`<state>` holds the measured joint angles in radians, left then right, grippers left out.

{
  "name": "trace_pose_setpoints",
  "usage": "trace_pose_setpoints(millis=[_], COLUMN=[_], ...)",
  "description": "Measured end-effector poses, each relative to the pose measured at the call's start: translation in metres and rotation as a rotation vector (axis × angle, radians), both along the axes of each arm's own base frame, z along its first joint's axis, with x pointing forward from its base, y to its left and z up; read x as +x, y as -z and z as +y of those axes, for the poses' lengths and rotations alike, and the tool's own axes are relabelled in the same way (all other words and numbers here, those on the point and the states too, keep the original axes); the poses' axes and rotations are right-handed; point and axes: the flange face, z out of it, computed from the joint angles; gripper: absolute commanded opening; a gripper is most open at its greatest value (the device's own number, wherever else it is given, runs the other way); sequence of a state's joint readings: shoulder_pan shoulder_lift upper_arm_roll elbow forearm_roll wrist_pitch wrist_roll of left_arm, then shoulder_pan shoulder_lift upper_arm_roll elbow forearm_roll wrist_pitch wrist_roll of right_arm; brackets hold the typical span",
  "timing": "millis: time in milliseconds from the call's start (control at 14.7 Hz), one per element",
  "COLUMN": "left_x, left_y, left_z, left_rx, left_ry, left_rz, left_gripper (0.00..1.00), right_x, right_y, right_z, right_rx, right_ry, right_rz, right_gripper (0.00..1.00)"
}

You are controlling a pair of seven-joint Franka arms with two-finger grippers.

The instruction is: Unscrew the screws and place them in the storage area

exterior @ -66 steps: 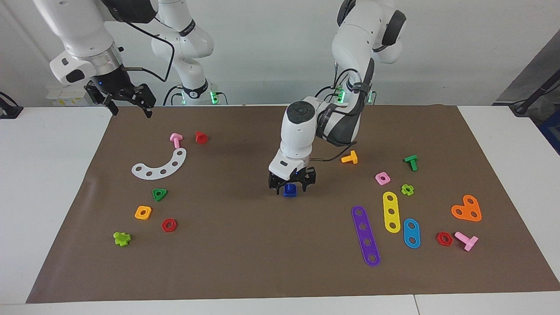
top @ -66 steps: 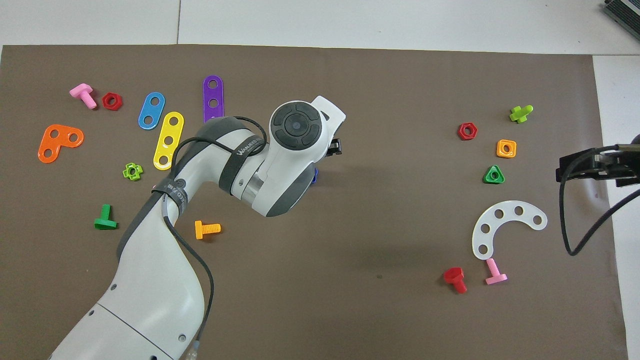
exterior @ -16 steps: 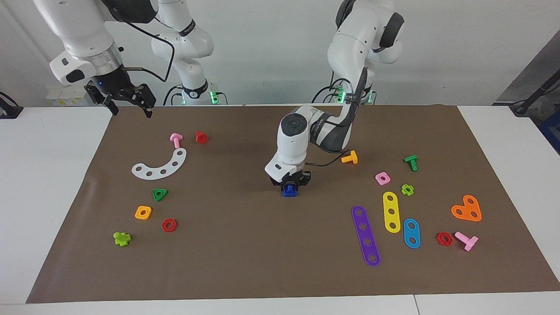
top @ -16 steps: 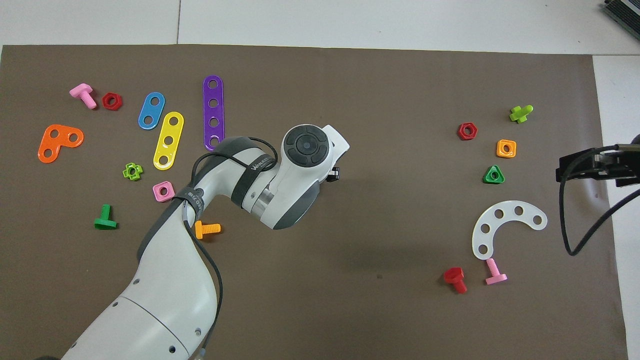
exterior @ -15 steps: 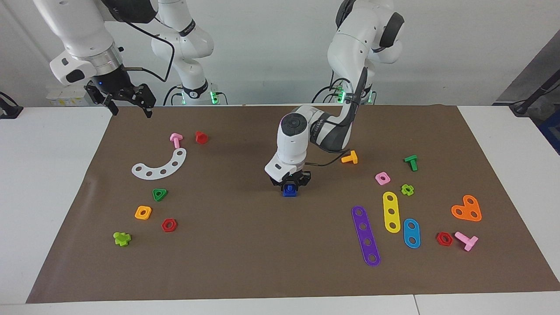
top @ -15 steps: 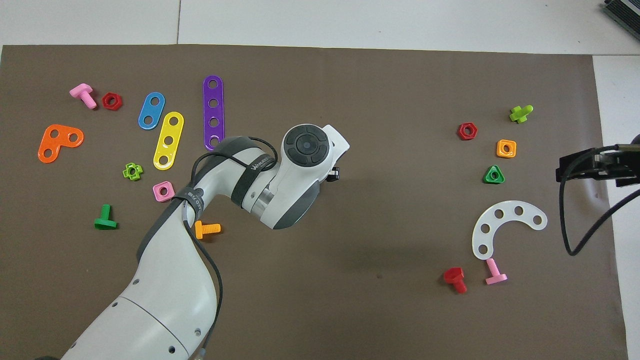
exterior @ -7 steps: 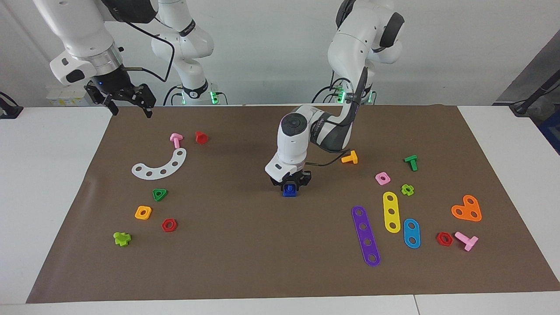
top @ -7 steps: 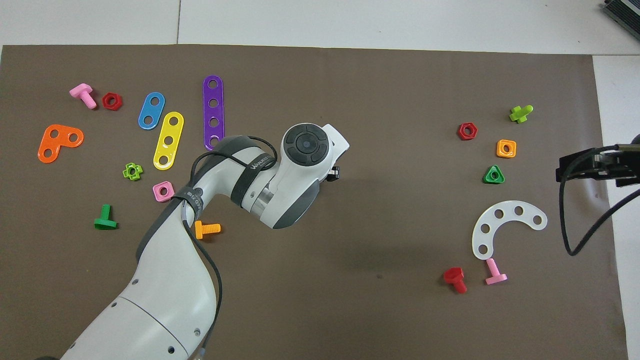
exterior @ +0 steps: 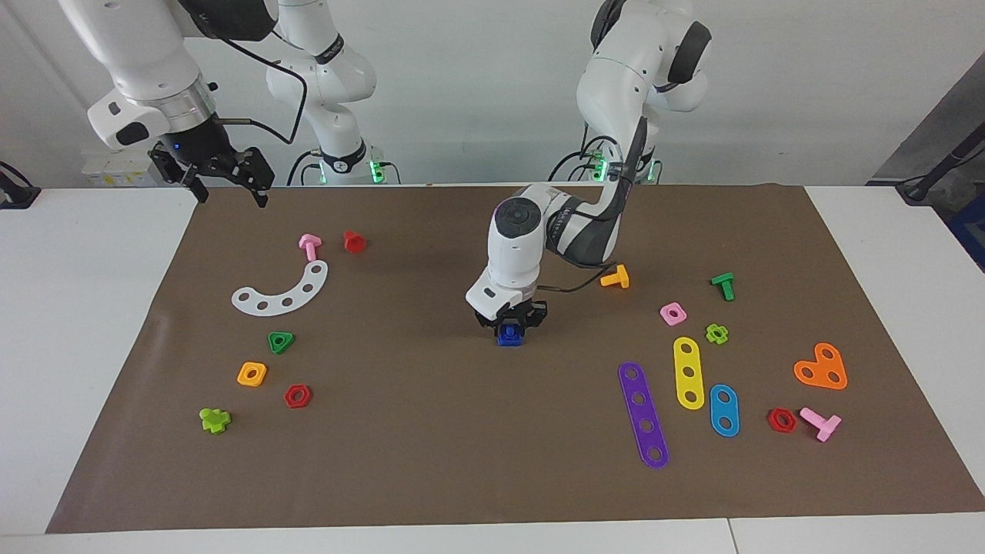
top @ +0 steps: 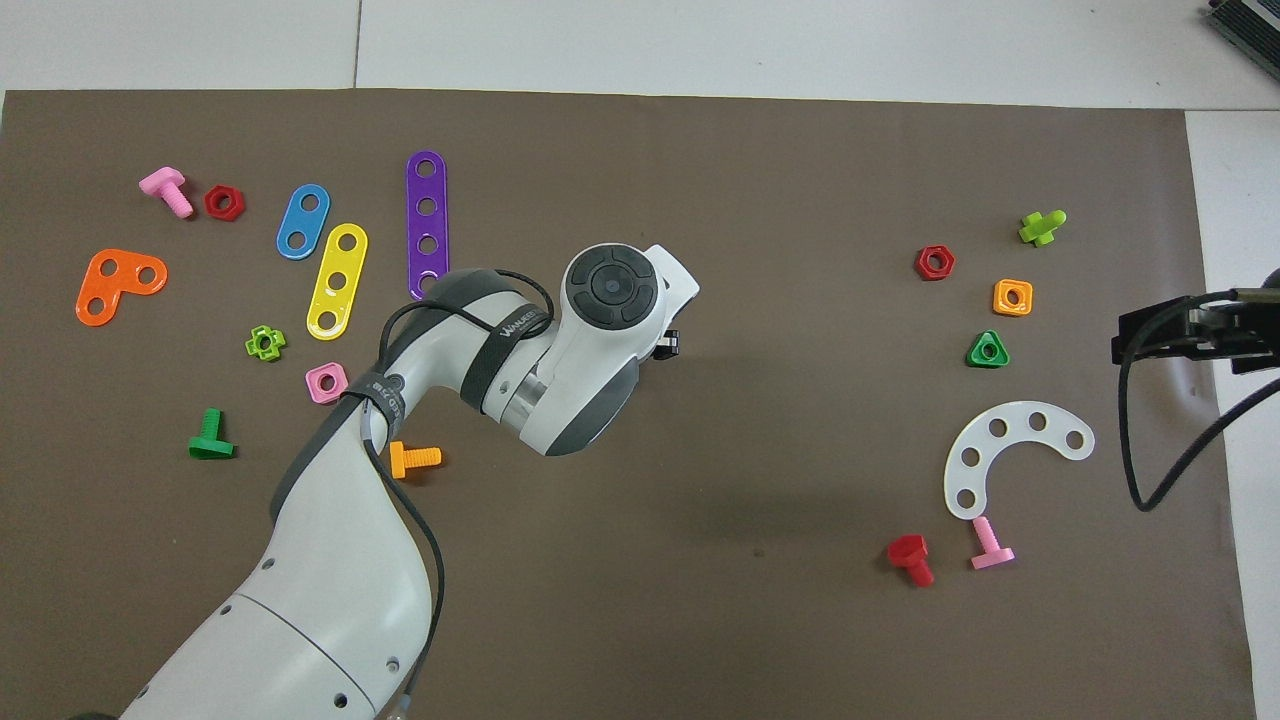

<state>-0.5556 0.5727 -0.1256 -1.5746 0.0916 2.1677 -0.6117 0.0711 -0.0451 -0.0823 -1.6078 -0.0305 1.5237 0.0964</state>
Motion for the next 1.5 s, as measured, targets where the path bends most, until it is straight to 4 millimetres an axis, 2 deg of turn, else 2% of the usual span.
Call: trace_pose_setpoints(millis=[819, 1160, 1502], left_x=[0.0, 0.0001, 0.003], left_y=[-0.0002, -0.0004, -0.0092], left_z=[-0.0001, -0.0001, -0.0008], left_rx=[-0.002, -0.002, -0.009], left_ry=[0.003, 0.003, -0.01], left_rz=[0.001, 0.001, 0.013], left_gripper=[0.43, 0.41, 0.4], right_x=[0.0, 0.0, 0.0], right_y=[0.0, 0.0, 0.0], right_z=[0.0, 0.0, 0.0], right_rx=[0.0, 0.0, 0.0], right_ry=[0.0, 0.0, 0.0], right_rz=[0.0, 0.0, 0.0], right_gripper=[1.0, 1.0, 1.0])
